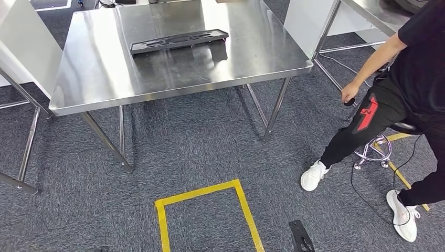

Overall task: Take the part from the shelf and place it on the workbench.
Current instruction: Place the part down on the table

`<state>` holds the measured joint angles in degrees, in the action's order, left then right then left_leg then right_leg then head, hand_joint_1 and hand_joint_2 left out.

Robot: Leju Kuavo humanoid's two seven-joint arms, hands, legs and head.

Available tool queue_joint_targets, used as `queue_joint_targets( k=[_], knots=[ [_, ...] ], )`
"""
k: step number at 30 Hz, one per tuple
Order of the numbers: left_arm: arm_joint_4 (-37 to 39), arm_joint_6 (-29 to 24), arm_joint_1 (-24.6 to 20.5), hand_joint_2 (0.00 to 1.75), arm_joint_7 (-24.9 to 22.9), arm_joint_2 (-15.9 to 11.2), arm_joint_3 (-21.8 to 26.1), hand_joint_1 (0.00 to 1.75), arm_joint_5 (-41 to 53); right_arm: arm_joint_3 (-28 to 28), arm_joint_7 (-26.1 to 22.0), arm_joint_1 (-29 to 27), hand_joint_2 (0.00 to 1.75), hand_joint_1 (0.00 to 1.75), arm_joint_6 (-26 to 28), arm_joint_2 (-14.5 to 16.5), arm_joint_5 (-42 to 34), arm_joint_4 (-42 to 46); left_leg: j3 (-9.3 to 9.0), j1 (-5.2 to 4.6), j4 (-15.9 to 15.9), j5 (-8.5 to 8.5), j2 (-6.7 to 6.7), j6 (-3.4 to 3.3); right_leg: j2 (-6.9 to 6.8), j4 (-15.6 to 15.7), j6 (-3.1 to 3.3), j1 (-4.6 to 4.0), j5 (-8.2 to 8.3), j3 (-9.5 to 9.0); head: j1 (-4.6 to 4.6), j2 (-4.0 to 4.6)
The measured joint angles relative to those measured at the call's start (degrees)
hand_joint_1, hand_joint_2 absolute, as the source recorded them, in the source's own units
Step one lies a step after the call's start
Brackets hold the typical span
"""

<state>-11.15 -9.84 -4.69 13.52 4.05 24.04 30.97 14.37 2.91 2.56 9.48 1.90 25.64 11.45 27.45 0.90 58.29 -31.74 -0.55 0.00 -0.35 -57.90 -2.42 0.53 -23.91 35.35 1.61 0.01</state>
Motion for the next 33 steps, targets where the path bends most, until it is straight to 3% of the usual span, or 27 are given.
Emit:
queue_joint_targets(
  k=[2,3,5,7,8,9,10,12,13,14,16,17,19,22,23,24,26,27,29,30,32,33],
  knots=[
    [0.0,0.0,0.2,0.00,0.0,-0.1,0.0,0.00,-0.1,0.0,0.3,-0.1,0.00,0.00,-0.2,0.2,0.0,-0.2,0.45,-0.20,-0.8,0.29,0.22,-1.27,0.11,-0.1,-0.80,0.07,0.57,0.52,0.06,0.01],
    [0.0,0.0,0.2,0.00,0.0,-0.1,0.0,0.00,-0.2,0.0,0.4,-0.2,0.00,0.00,-0.3,0.3,0.0,-0.2,0.84,-0.20,-0.9,0.76,0.42,-1.98,0.18,-0.9,-0.92,0.16,-0.01,1.07,0.10,0.01],
    [0.0,0.0,0.4,0.00,-0.1,-0.2,0.1,0.00,-0.2,0.0,0.5,-0.3,0.00,0.00,-0.4,0.3,0.0,-0.3,1.83,-0.14,-1.1,1.71,0.88,-2.97,0.27,-6.2,-0.65,0.34,-3.43,3.38,0.19,0.01],
    [0.0,0.0,0.5,0.00,-0.1,-0.3,0.1,0.00,-0.2,0.1,0.5,-0.3,0.00,0.00,-0.4,0.3,0.0,-0.4,2.95,-0.20,-1.0,2.55,1.24,-3.20,0.29,-14.1,-0.53,0.38,-7.45,5.90,0.26,0.01],
    [0.0,0.0,0.6,0.00,-0.1,-0.3,0.1,0.00,-0.2,0.1,0.6,-0.4,0.00,0.00,-0.4,0.3,0.0,-0.4,3.41,-0.23,-1.0,2.92,1.52,-3.16,0.29,-16.4,-0.74,0.40,-8.49,6.16,0.26,0.01],
    [0.0,0.0,0.7,0.00,-0.1,-0.3,0.1,0.00,-0.2,0.2,0.6,-0.4,0.00,0.00,-0.4,0.3,0.0,-0.5,3.77,-0.23,-1.0,3.21,1.81,-3.08,0.27,-16.2,-1.12,0.44,-8.63,5.18,0.27,0.01],
    [0.0,0.0,0.8,0.00,-0.1,-0.3,0.1,0.00,-0.2,0.2,0.6,-0.4,0.00,0.00,-0.4,0.3,0.0,-0.5,3.98,-0.22,-1.0,3.44,2.15,-2.96,0.11,-13.4,-1.58,0.50,-7.94,2.87,0.27,0.01],
    [0.0,0.1,0.8,0.00,-0.1,-0.3,0.1,0.00,-0.3,0.2,0.6,-0.2,0.00,0.00,-0.5,0.3,0.1,-0.6,3.90,-0.34,-0.9,3.75,2.93,-2.60,-1.47,-4.2,-2.12,0.43,-6.01,-3.26,0.28,0.01],
    [0.0,0.1,0.9,0.00,-0.1,-0.3,0.2,0.00,-0.3,0.2,0.6,-0.1,0.00,0.00,-0.5,0.2,0.2,-0.6,3.84,-0.48,-0.9,3.87,3.35,-2.34,-2.20,-0.6,-1.91,0.19,-5.34,-5.43,0.25,0.01],
    [0.0,0.1,0.9,0.00,0.0,-0.4,0.2,0.00,-0.3,0.2,0.6,0.0,0.00,0.00,-0.6,0.2,0.3,-0.6,3.79,-0.64,-0.8,3.99,3.78,-2.06,-2.69,1.3,-1.50,-0.08,-5.05,-6.45,0.21,0.01],
    [0.0,0.0,0.9,0.00,0.0,-0.4,0.2,0.00,-0.4,0.2,0.5,0.0,0.00,0.00,-0.6,0.1,0.5,-0.7,3.87,-0.76,-0.9,4.26,4.61,-1.49,-2.06,1.8,-0.53,-0.46,-4.76,-6.13,0.14,0.01],
    [0.0,0.0,0.9,0.00,0.0,-0.4,0.2,0.00,-0.4,0.3,0.5,-0.2,0.00,0.00,-0.6,0.0,0.5,-0.7,3.97,-0.64,-0.7,4.13,4.59,-1.17,-1.61,1.8,-0.08,-0.17,-4.49,-5.96,0.14,0.01],
    [0.0,-0.1,0.9,0.00,0.0,-0.3,0.2,0.00,-0.4,0.3,0.5,-0.2,0.00,0.00,-0.6,0.0,0.6,-0.7,4.96,-0.40,1.6,2.10,3.11,-0.62,-0.74,2.1,1.09,0.36,-3.82,-5.71,0.11,0.01],
    [0.0,-0.2,1.2,0.00,-0.1,-0.3,0.3,0.00,-0.4,0.3,0.6,-0.2,0.00,0.00,-0.6,0.0,0.8,-0.7,9.32,-0.28,12.1,-3.95,0.71,-0.25,0.57,2.1,2.19,0.33,-3.08,-4.95,0.02,0.01],
    [0.0,-0.2,1.4,0.00,-0.1,-0.3,0.3,0.00,-0.4,0.3,0.6,-0.2,0.00,0.00,-0.6,0.0,0.8,-0.7,10.38,-0.27,14.8,-4.88,0.53,-0.19,1.13,2.0,2.25,0.24,-2.92,-4.68,0.02,0.01],
    [0.0,-0.3,1.5,0.00,-0.1,-0.3,0.3,0.00,-0.4,0.3,0.6,-0.3,0.00,0.00,-0.6,0.0,0.8,-0.8,10.51,-0.24,15.6,-4.67,0.44,-0.17,1.76,1.8,2.22,0.19,-2.79,-4.46,0.01,0.01],
    [0.0,-0.6,1.6,0.00,-0.3,-0.3,0.4,0.00,-0.4,0.3,0.6,-0.4,0.00,0.00,-0.6,0.1,0.9,-0.8,7.59,-0.06,10.7,-1.42,-0.03,-0.24,3.10,1.4,2.05,0.20,-2.64,-4.20,0.01,0.01],
    [0.0,-0.7,1.6,0.00,-0.4,-0.3,0.5,0.00,-0.4,0.3,0.6,-0.4,0.00,0.00,-0.6,0.1,0.9,-0.8,5.48,0.15,6.8,0.20,-1.32,-0.31,3.72,1.1,1.97,0.20,-2.62,-4.01,0.03,0.01],
    [0.1,-0.9,1.7,0.00,-0.6,-0.3,0.7,0.00,-0.5,0.3,0.7,-0.1,0.00,0.00,-0.6,0.2,1.2,-0.8,2.94,0.45,1.4,1.70,-3.81,-0.42,4.89,0.4,1.52,-0.07,-2.50,-3.17,0.11,0.01],
    [0.1,-1.0,1.7,0.00,-0.7,-0.3,0.8,0.00,-0.6,0.3,0.7,-0.1,0.00,0.00,-0.5,0.2,1.4,-0.8,2.74,0.41,0.6,1.66,-4.50,-0.56,5.50,0.1,1.11,-0.09,-2.30,-2.62,0.12,0.01],
    [0.1,-1.2,1.8,0.00,-0.8,-0.2,1.0,0.00,-0.8,0.3,0.8,-0.2,0.00,0.00,-0.5,0.2,1.8,-0.8,3.01,0.23,0.2,2.04,-3.38,-1.21,6.62,0.1,0.10,0.02,-1.76,-1.63,0.12,0.01],
    [0.1,-1.2,1.7,0.00,-0.8,-0.1,1.1,0.00,-0.9,0.3,0.9,-0.3,0.00,0.00,-0.5,0.3,1.9,-0.9,3.07,0.24,0.0,2.36,-2.67,-1.68,6.24,-0.2,-0.22,0.04,-1.86,-1.10,0.10,0.01]
  ],
)
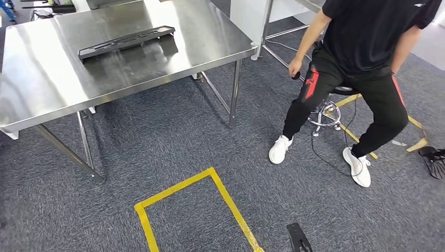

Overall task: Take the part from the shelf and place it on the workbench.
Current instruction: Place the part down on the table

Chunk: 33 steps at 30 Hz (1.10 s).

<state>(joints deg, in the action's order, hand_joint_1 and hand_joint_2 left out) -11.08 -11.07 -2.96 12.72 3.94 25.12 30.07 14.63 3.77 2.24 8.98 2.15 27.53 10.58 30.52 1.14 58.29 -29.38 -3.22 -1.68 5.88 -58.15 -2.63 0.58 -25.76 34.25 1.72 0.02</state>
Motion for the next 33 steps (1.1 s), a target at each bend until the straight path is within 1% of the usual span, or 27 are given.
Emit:
queue_joint_targets(
  k=[1,3,5,6,7,8,9,10,11,12,14,15,17,18,19,20,21,22,23,24,26,27,28,29,30,31,33],
  knots=[
    [0.0,-0.1,0.0,0.00,0.0,0.0,0.1,0.00,0.0,0.0,0.1,0.0,0.00,0.00,0.0,0.0,0.1,0.0,0.06,0.07,-0.3,0.32,0.81,-0.45,-1.02,-1.4,-0.11,-0.06,-0.70,0.92,0.14,0.01],
    [0.0,-0.1,0.1,0.00,0.0,0.1,0.3,0.00,0.0,0.0,0.1,0.1,0.00,0.00,0.0,0.0,0.1,-0.1,0.29,0.02,-0.5,0.68,2.57,-0.96,-3.86,-7.6,0.10,-0.07,-3.69,3.98,0.42,0.01],
    [0.0,-0.2,0.2,0.00,0.0,0.1,0.4,0.00,0.1,0.0,0.2,0.2,0.00,0.00,0.0,-0.1,0.1,-0.1,0.57,-0.05,-0.5,0.78,4.33,-1.04,-5.08,-14.7,0.01,0.18,-6.43,6.93,0.57,0.01],
    [0.0,-0.1,0.2,0.00,0.0,0.1,0.5,0.00,0.2,0.0,0.3,0.2,0.00,0.00,-0.1,-0.1,0.1,-0.1,0.64,-0.02,-0.5,0.81,5.15,-1.00,-5.32,-15.9,-0.33,0.37,-6.76,7.15,0.57,0.01],
    [0.0,-0.1,0.2,0.00,0.0,0.2,0.5,0.00,0.4,0.0,0.4,0.1,0.00,0.00,-0.1,-0.1,0.1,-0.2,0.65,0.05,-0.5,0.84,5.88,-0.92,-5.60,-14.6,-0.85,0.57,-6.20,6.08,0.58,0.01],
    [0.0,-0.1,0.1,0.00,0.0,0.2,0.5,0.00,0.6,0.0,0.5,0.0,0.00,0.00,-0.1,-0.2,0.1,-0.2,0.61,0.14,-0.5,0.85,6.57,-0.77,-6.15,-11.1,-1.45,0.76,-4.99,3.86,0.58,0.00],
    [0.0,0.0,0.1,0.00,0.0,0.2,0.5,0.00,0.8,0.0,0.7,0.0,0.00,0.00,-0.1,-0.2,0.1,-0.2,0.53,0.16,-0.5,0.85,7.22,-0.55,-7.29,-6.4,-1.92,0.90,-3.72,1.10,0.58,0.00],
    [0.0,0.0,0.0,0.00,0.0,0.2,0.5,0.00,0.9,0.0,0.8,0.1,0.00,0.00,-0.1,-0.2,0.1,-0.2,0.45,0.08,-0.5,0.81,7.76,-0.21,-8.50,-2.5,-2.08,0.80,-2.69,-1.28,0.58,0.00],
    [0.0,0.1,-0.1,0.00,0.0,0.2,0.5,0.00,1.0,0.0,0.9,0.2,0.00,0.00,-0.1,-0.2,0.1,-0.2,0.37,-0.04,-0.5,0.79,8.25,0.20,-9.30,0.1,-1.88,0.63,-2.06,-2.76,0.55,0.00],
    [0.0,0.1,-0.1,0.00,-0.1,0.2,0.5,0.00,1.1,0.0,1.0,0.2,0.00,0.00,-0.1,-0.2,0.1,-0.2,0.29,-0.20,-0.5,0.78,8.70,0.59,-9.68,1.2,-1.48,0.41,-1.87,-3.22,0.52,0.01],
    [0.0,0.2,-0.2,0.00,-0.2,0.2,0.5,0.00,1.2,0.0,1.2,0.1,0.00,0.00,-0.1,-0.3,0.1,-0.3,0.05,-0.21,-0.7,0.78,9.58,1.34,-8.63,1.2,-0.57,0.15,-1.65,-2.80,0.45,0.01],
    [0.0,0.3,-0.3,0.00,-0.3,0.3,0.5,0.00,1.3,0.0,1.3,0.0,0.00,0.00,-0.2,-0.3,0.1,-0.3,0.02,-0.05,-0.5,0.47,9.28,1.68,-8.05,1.3,-0.19,0.40,-1.50,-2.74,0.41,0.01],
    [0.0,0.4,-0.3,0.00,-0.4,0.3,0.5,0.00,1.5,0.0,1.4,-0.1,0.00,0.00,-0.3,-0.2,0.2,-0.3,1.17,0.24,2.5,-1.96,6.79,2.05,-6.91,1.5,0.87,0.89,-1.11,-2.88,0.26,0.01],
    [0.0,0.4,-0.2,0.00,-0.5,0.3,0.5,0.00,1.5,0.0,1.4,0.0,0.00,0.00,-0.3,-0.1,0.2,-0.3,2.62,0.33,5.9,-4.02,5.06,2.06,-6.32,1.5,1.33,0.99,-0.96,-2.75,0.17,0.01],
    [0.0,0.4,-0.1,0.00,-0.5,0.3,0.5,0.00,1.6,0.0,1.5,0.1,0.00,0.00,-0.3,-0.1,0.3,-0.3,4.37,0.32,9.8,-6.05,3.91,1.99,-5.71,1.5,1.68,0.82,-0.87,-2.63,0.14,0.01],
    [0.0,0.4,0.1,0.00,-0.6,0.3,0.5,0.00,1.6,0.0,1.5,0.1,0.00,0.00,-0.4,-0.1,0.3,-0.3,5.96,0.31,13.2,-7.45,3.33,1.94,-5.01,1.5,1.85,0.62,-0.82,-2.53,0.12,0.01],
    [0.0,0.4,0.2,0.00,-0.7,0.3,0.5,0.00,1.6,0.0,1.5,0.0,0.00,0.00,-0.4,-0.1,0.4,-0.3,6.87,0.30,15.1,-7.75,3.11,1.90,-4.27,1.4,1.91,0.46,-0.79,-2.48,0.12,0.01],
    [0.1,0.3,0.2,0.00,-0.8,0.3,0.5,0.00,1.5,0.0,1.5,-0.1,0.00,0.00,-0.5,-0.1,0.6,-0.3,6.83,0.31,14.9,-6.92,3.02,1.83,-3.52,1.4,1.90,0.36,-0.79,-2.46,0.12,0.01],
    [0.1,0.2,0.3,0.00,-1.0,0.3,0.5,0.00,1.4,0.0,1.5,-0.1,0.00,0.00,-0.6,-0.1,0.9,-0.3,5.82,0.33,12.7,-5.19,2.85,1.73,-2.75,1.2,1.88,0.31,-0.80,-2.47,0.12,0.01],
    [0.1,0.1,0.2,0.00,-1.1,0.3,0.5,0.00,1.2,0.0,1.5,-0.2,0.00,0.00,-0.6,0.0,1.1,-0.3,4.16,0.43,9.1,-3.06,2.01,1.60,-2.01,1.0,1.85,0.31,-0.82,-2.40,0.12,0.01],
    [0.1,0.0,0.2,0.00,-1.3,0.3,0.5,0.00,1.0,0.0,1.5,0.0,0.00,0.00,-0.6,0.0,1.4,-0.3,1.46,0.67,3.0,-0.59,-0.89,1.43,-0.62,0.2,1.48,0.09,-0.90,-1.82,0.15,0.00],
    [0.1,-0.1,0.3,0.00,-1.4,0.3,0.5,0.00,1.0,0.0,1.5,0.0,0.00,0.00,-0.6,0.1,1.4,-0.3,0.94,0.66,1.6,-0.28,-1.94,1.34,0.02,-0.1,1.17,0.06,-0.86,-1.37,0.17,0.00],
    [0.1,-0.1,0.3,0.00,-1.5,0.3,0.5,0.00,0.9,0.0,1.5,0.0,0.00,0.00,-0.6,0.1,1.5,-0.3,0.96,0.50,1.3,-0.45,-2.16,1.18,0.66,-0.2,0.73,0.11,-0.73,-0.95,0.19,0.00],
    [0.2,-0.2,0.3,0.00,-1.6,0.4,0.6,0.00,0.8,0.0,1.6,0.0,0.00,0.00,-0.6,0.0,1.6,-0.4,1.02,0.34,1.2,-0.29,-1.43,0.88,1.36,0.0,0.30,0.26,-0.49,-0.57,0.21,0.00],
    [0.2,-0.4,0.3,0.00,-1.7,0.5,0.6,0.00,0.7,-0.1,1.7,-0.2,0.00,0.00,-0.6,0.1,1.8,-0.4,0.95,0.29,0.9,-0.05,-0.67,0.47,1.21,-0.1,-0.09,0.37,-0.42,-0.23,0.20,0.01],
    [0.2,-0.5,0.2,0.00,-1.7,0.5,0.6,0.00,0.6,-0.1,1.9,-0.3,0.00,0.00,-0.6,0.1,2.1,-0.4,0.84,0.31,0.6,0.19,0.09,0.02,0.17,-0.8,-0.36,0.32,-0.70,0.30,0.29,0.01],
    [0.2,-0.8,0.3,0.00,-1.8,0.6,0.8,0.00,0.5,-0.2,2.4,-0.2,0.00,0.00,-0.6,0.1,2.6,-0.4,0.67,0.39,0.1,0.53,1.87,-0.58,-3.22,-5.5,-0.40,0.15,-2.88,2.76,0.59,0.01]
  ],
)
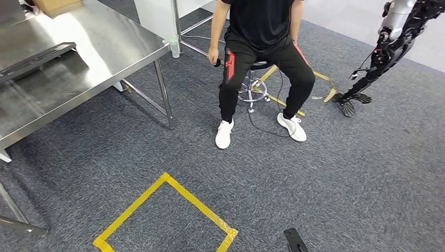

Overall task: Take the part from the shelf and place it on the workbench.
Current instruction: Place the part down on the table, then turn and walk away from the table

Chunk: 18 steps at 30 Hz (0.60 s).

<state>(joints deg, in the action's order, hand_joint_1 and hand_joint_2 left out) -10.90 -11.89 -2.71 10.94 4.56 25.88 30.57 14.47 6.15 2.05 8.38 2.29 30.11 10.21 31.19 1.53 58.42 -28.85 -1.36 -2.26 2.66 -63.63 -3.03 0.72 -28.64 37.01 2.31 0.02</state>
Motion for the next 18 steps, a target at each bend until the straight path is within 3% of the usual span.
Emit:
queue_joint_targets(
  k=[2,3,4,5,6,7,8,10,12,14,16,18],
  knots=[
    [0.0,0.0,0.2,0.00,0.0,0.0,0.3,0.00,-0.1,-0.1,0.1,0.2,0.00,0.00,0.0,0.0,0.4,0.0,0.05,-0.11,0.0,0.00,1.83,-0.13,-1.76,-7.5,-0.01,0.10,-2.91,3.66,0.20,0.00],
    [0.0,-0.1,0.3,0.00,0.0,0.1,0.4,0.00,-0.1,-0.1,0.2,0.2,0.00,0.00,0.0,0.0,0.5,0.0,0.07,-0.11,0.0,-0.03,2.67,-0.12,-2.00,-9.9,-0.26,0.30,-3.58,4.78,0.19,0.00],
    [0.1,-0.1,0.3,0.00,0.0,0.1,0.5,0.00,-0.2,-0.2,0.2,0.1,0.00,0.00,0.0,0.0,0.6,0.0,0.07,-0.06,0.0,-0.07,3.45,-0.07,-2.22,-10.1,-0.74,0.53,-3.38,4.77,0.19,-0.01],
    [0.1,-0.1,0.3,0.00,0.0,0.1,0.6,0.00,-0.3,-0.2,0.2,0.0,0.00,0.00,0.0,-0.1,0.7,0.0,0.01,0.04,0.0,-0.13,4.15,0.04,-2.56,-7.9,-1.37,0.77,-2.37,3.51,0.20,-0.01],
    [0.1,-0.1,0.3,0.00,0.0,0.2,0.7,0.00,-0.4,-0.2,0.2,0.0,0.00,0.00,0.0,-0.1,0.9,0.0,-0.12,0.14,0.0,-0.23,4.80,0.23,-3.34,-3.8,-2.02,0.97,-0.88,1.18,0.20,-0.01],
    [0.1,-0.2,0.3,0.00,0.0,0.2,0.8,0.00,-0.5,-0.3,0.1,0.0,0.00,0.00,0.0,-0.1,1.0,0.0,-0.29,0.10,0.0,-0.38,5.40,0.52,-4.59,0.4,-2.38,1.03,0.43,-1.18,0.21,-0.02],
    [0.1,-0.4,0.3,0.00,0.0,0.2,0.9,0.00,-0.6,-0.3,0.1,0.1,0.00,0.00,0.0,-0.1,1.2,0.0,-0.47,0.01,0.0,-0.55,5.94,0.90,-5.57,3.6,-2.33,0.89,1.41,-3.03,0.20,-0.01],
    [0.1,-0.6,0.3,0.00,-0.1,0.3,0.9,0.00,-0.7,-0.4,0.2,0.3,0.00,0.00,0.0,0.0,1.5,0.0,-0.86,-0.26,-0.1,-0.71,6.87,1.70,-6.24,5.8,-1.43,0.43,2.02,-4.17,0.12,-0.01],
    [0.1,-0.8,0.3,0.00,-0.3,0.4,0.9,0.00,-0.7,-0.4,0.4,0.2,0.00,0.00,0.0,0.0,1.6,0.0,-1.22,-0.12,-0.4,-0.79,7.54,2.48,-5.02,5.9,-0.39,0.48,2.29,-4.01,0.03,-0.01],
    [0.1,-0.9,0.2,0.00,-0.4,0.5,1.0,0.00,-0.7,-0.4,0.6,0.0,0.00,0.00,0.0,0.1,1.6,0.0,-0.54,0.16,1.3,-2.42,5.88,2.97,-3.89,6.2,0.67,0.94,2.57,-4.05,-0.23,-0.01],
    [0.2,-0.7,0.4,0.00,-0.4,0.6,1.1,0.00,-0.6,-0.4,0.7,0.1,0.00,0.00,0.0,0.2,1.6,0.0,2.37,0.25,7.8,-6.11,2.83,2.92,-2.75,6.3,1.59,0.97,2.70,-4.04,-0.53,0.00],
    [0.2,-0.6,0.8,0.00,-0.5,0.6,1.3,0.00,-0.7,-0.4,0.7,0.1,0.00,0.00,0.0,0.3,1.6,0.0,5.78,0.20,14.7,-8.69,1.44,2.71,-1.36,6.3,2.04,0.57,2.73,-3.97,-0.59,0.00]
  ],
)
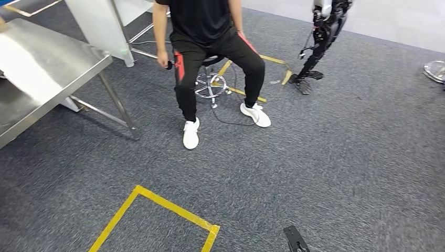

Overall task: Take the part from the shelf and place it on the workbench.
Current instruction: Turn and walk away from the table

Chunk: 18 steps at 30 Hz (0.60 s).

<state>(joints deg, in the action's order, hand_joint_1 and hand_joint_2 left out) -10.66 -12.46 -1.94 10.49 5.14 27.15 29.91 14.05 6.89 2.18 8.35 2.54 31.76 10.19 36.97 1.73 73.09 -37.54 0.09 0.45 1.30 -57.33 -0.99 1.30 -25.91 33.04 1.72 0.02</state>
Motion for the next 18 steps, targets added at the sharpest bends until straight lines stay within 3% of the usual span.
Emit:
queue_joint_targets(
  k=[1,2,3,5,7,9,11,13,15,16,17,18],
  knots=[
    [0.0,0.0,0.1,0.00,0.0,0.0,0.1,0.00,0.0,0.0,0.0,-0.1,0.00,0.00,0.0,0.0,0.0,0.0,0.68,-0.02,1.1,0.27,-0.20,-0.11,0.77,-0.1,0.07,-0.19,0.01,-0.01,0.01,0.00],
    [0.0,0.0,0.2,0.00,0.0,0.0,0.1,0.00,0.0,0.0,0.0,-0.1,0.00,0.00,-0.1,0.0,0.0,0.0,0.29,-0.02,-0.1,1.65,-0.34,-0.26,1.56,-0.1,0.06,-0.30,0.02,-0.05,0.00,0.00],
    [0.1,0.1,0.2,0.00,0.0,0.0,0.2,0.00,0.0,0.0,0.0,-0.2,0.00,0.00,-0.1,0.0,0.0,0.0,-1.07,0.00,-3.2,3.76,-0.71,-0.42,2.34,-0.3,0.04,-0.36,0.01,-0.08,0.01,-0.01],
    [0.1,0.2,0.2,0.00,0.0,-0.1,0.2,0.00,0.0,0.0,0.0,-0.1,0.00,0.00,-0.2,0.1,0.0,0.0,-4.27,0.11,-10.3,6.82,-2.96,-0.77,3.74,-0.7,-0.14,-0.54,-0.04,0.12,0.03,-0.01],
    [0.1,0.4,0.2,0.00,-0.1,-0.1,0.3,0.00,0.0,0.0,0.1,0.0,0.00,0.00,-0.2,0.1,0.0,0.0,-5.57,-0.10,-13.5,7.41,-4.30,-1.13,4.91,-0.9,-0.76,-0.62,0.09,0.66,0.05,-0.01],
    [0.1,0.6,0.1,0.00,-0.2,0.0,0.3,0.00,0.1,0.0,0.1,-0.2,0.00,0.00,-0.2,0.1,0.1,0.0,-5.78,-0.38,-13.9,7.71,-3.19,-1.79,5.82,-0.8,-1.59,-0.50,0.42,1.20,0.04,0.00],
    [0.1,0.6,0.0,0.00,-0.2,0.1,0.4,0.00,0.1,0.0,0.2,-0.3,0.00,0.00,-0.2,0.2,0.1,0.0,-6.23,-0.34,-14.4,8.22,-1.86,-2.69,3.79,-2.4,-1.92,-0.57,-0.25,2.34,0.15,0.00],
    [0.1,0.6,0.0,0.00,-0.2,0.0,0.5,0.00,0.1,-0.2,0.2,-0.1,0.00,0.00,-0.2,0.2,0.1,0.0,-6.43,-0.38,-14.8,8.45,-0.29,-3.18,0.51,-8.3,-1.72,-0.62,-2.81,5.44,0.34,0.00],
    [0.1,0.7,0.1,0.00,-0.3,0.0,0.5,0.00,0.0,-0.4,0.2,0.0,0.00,0.00,-0.2,0.3,0.3,0.0,-6.37,-0.49,-14.7,8.39,1.34,-3.23,-0.54,-15.4,-1.75,-0.42,-5.29,9.09,0.42,0.00],
    [0.1,0.7,0.1,0.00,-0.4,0.0,0.5,0.00,0.0,-0.4,0.2,0.0,0.00,0.00,-0.2,0.3,0.5,0.0,-6.37,-0.49,-14.7,8.32,2.07,-3.17,-0.71,-17.0,-2.07,-0.25,-5.56,9.87,0.42,0.00],
    [0.1,0.7,0.0,0.00,-0.5,0.0,0.6,0.00,-0.1,-0.5,0.2,-0.1,0.00,0.00,-0.2,0.3,0.7,0.0,-6.43,-0.44,-14.7,8.21,2.76,-3.05,-0.94,-16.2,-2.58,-0.05,-4.96,9.44,0.42,0.00],
    [0.1,0.7,0.0,0.00,-0.5,0.1,0.6,0.00,-0.3,-0.6,0.2,-0.1,0.00,0.00,-0.2,0.3,0.9,0.0,-6.58,-0.35,-14.7,8.08,3.42,-2.84,-1.44,-13.1,-3.20,0.15,-3.64,7.73,0.42,0.00]
  ],
)
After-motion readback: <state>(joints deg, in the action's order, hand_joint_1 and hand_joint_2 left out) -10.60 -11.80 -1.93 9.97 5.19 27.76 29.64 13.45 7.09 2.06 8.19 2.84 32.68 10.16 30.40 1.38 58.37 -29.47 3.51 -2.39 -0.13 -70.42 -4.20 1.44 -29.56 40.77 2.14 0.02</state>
